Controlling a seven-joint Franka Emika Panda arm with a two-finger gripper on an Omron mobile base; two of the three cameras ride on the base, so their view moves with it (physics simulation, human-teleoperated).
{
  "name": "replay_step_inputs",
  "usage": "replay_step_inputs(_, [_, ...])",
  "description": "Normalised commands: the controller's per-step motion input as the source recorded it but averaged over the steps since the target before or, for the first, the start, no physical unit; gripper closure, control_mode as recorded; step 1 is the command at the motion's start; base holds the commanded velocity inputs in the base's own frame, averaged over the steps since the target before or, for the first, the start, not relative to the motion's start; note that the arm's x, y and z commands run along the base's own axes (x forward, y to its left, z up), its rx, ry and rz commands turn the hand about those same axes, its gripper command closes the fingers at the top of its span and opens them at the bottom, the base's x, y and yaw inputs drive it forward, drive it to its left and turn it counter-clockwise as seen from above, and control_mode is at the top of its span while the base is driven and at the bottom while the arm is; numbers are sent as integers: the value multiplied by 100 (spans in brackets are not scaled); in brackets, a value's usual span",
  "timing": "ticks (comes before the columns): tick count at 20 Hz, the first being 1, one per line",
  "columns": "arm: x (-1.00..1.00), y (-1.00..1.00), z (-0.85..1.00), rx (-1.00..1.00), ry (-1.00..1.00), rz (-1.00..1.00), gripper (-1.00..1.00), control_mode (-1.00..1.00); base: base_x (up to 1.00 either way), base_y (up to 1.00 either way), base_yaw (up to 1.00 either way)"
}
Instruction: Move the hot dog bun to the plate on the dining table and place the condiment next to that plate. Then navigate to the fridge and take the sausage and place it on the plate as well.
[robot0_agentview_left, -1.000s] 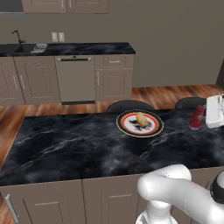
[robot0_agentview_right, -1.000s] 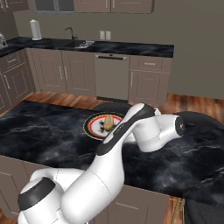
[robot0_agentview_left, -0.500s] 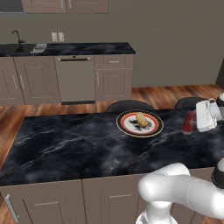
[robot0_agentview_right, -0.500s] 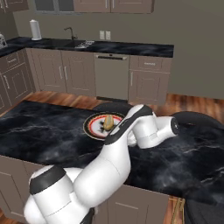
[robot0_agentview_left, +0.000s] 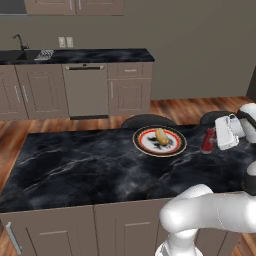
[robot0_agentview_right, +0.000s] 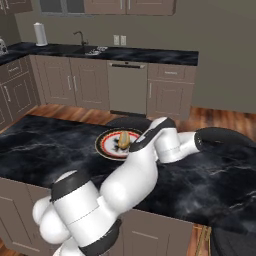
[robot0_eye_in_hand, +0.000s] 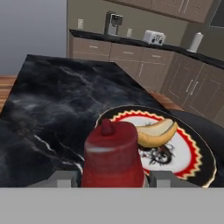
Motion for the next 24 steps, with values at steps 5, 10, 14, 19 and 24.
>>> replay_step_inputs(5, [31,0,-21,0,0,1,100,-100,0,0,0])
replay_step_inputs(10, [30,0,-26,0,0,1,100,-100,0,0,0])
replay_step_inputs(14, [27,0,-29,0,0,1,100,-100,0,0,0])
replay_step_inputs(19, [27,0,-26,0,0,1,100,-100,0,0,0])
replay_step_inputs(24, [19,0,-29,0,0,2,100,-100,0,0,0])
